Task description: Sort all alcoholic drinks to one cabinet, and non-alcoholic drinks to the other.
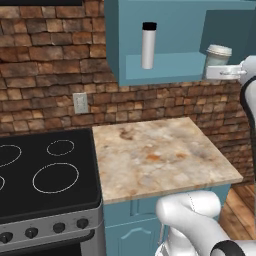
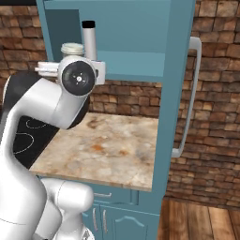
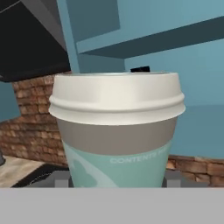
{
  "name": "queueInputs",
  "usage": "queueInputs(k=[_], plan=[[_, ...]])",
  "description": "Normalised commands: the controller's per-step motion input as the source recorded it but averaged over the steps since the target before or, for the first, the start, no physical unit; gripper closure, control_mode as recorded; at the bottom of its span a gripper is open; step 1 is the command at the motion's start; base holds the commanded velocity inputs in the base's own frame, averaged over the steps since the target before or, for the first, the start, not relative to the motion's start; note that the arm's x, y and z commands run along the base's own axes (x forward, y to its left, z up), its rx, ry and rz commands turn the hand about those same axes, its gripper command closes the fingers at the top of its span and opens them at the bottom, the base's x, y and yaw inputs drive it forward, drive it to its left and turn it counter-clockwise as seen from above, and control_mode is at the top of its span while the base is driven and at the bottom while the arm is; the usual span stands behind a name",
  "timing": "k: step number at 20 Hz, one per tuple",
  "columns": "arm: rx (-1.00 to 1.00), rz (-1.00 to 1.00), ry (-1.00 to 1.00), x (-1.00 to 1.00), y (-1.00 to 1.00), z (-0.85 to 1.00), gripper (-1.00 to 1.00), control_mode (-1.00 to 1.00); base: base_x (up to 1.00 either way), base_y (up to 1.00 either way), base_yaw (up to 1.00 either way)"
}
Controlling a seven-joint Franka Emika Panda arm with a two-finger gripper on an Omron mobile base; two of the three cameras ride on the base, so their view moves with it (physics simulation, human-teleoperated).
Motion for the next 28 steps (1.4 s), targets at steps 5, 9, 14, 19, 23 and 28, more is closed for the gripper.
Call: queueInputs(k=[5, 9, 14, 19, 23, 28], plan=[[-0.03, -0.07, 0.00, 0.70, -0.25, 0.00, 1.00, -1.00, 0.00, 0.00, 0.00], [-0.08, -0.04, 0.00, 0.81, -0.02, -0.09, 1.00, -1.00, 0.00, 0.00, 0.00], [-0.09, -0.03, 0.00, 0.84, 0.00, -0.13, 1.00, -1.00, 0.00, 0.00, 0.00], [-0.04, 0.00, 0.00, 0.70, -0.18, -0.22, 1.00, -1.00, 0.00, 0.00, 0.00], [-0.01, 0.00, 0.00, 0.67, -0.26, -0.21, 1.00, -1.00, 0.00, 0.00, 0.00], [0.00, 0.00, 0.00, 0.56, -0.33, -0.19, 1.00, -1.00, 0.00, 0.00, 0.00]])
